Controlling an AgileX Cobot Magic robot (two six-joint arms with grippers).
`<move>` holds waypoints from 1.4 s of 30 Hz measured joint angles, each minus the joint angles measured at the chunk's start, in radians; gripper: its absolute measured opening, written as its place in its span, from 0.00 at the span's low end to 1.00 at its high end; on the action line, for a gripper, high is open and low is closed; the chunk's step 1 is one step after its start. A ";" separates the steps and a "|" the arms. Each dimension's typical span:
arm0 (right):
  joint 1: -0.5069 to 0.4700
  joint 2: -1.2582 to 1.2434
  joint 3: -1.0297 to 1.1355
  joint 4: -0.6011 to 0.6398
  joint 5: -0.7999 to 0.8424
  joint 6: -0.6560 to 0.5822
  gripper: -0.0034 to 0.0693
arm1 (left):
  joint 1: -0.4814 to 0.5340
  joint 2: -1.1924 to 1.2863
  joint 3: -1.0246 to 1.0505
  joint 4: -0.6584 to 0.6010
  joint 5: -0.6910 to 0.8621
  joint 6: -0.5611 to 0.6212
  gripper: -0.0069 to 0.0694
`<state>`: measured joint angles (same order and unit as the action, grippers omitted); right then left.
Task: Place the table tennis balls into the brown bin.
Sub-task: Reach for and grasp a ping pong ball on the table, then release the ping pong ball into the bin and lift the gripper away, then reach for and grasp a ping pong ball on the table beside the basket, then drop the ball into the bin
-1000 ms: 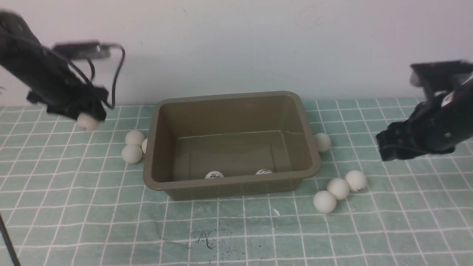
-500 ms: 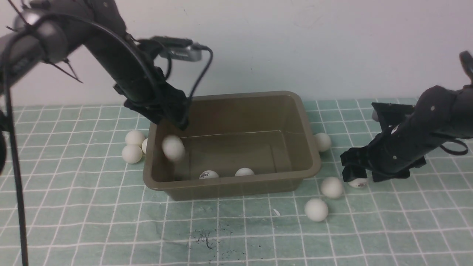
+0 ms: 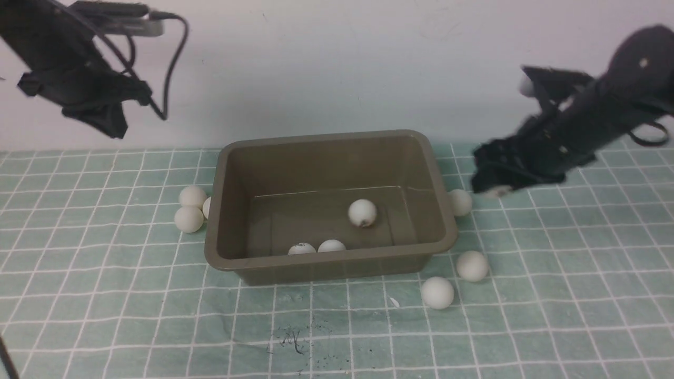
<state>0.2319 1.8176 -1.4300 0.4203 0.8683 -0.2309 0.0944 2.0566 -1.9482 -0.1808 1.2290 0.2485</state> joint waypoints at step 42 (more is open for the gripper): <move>-0.099 0.378 -0.210 0.081 -0.037 -0.022 0.77 | -0.307 0.072 -0.002 -0.129 0.000 0.035 0.61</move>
<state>0.1330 2.1959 -1.6398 0.5009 0.8313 -0.2533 -0.2130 2.1283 -1.9501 -0.3099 1.2287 0.2837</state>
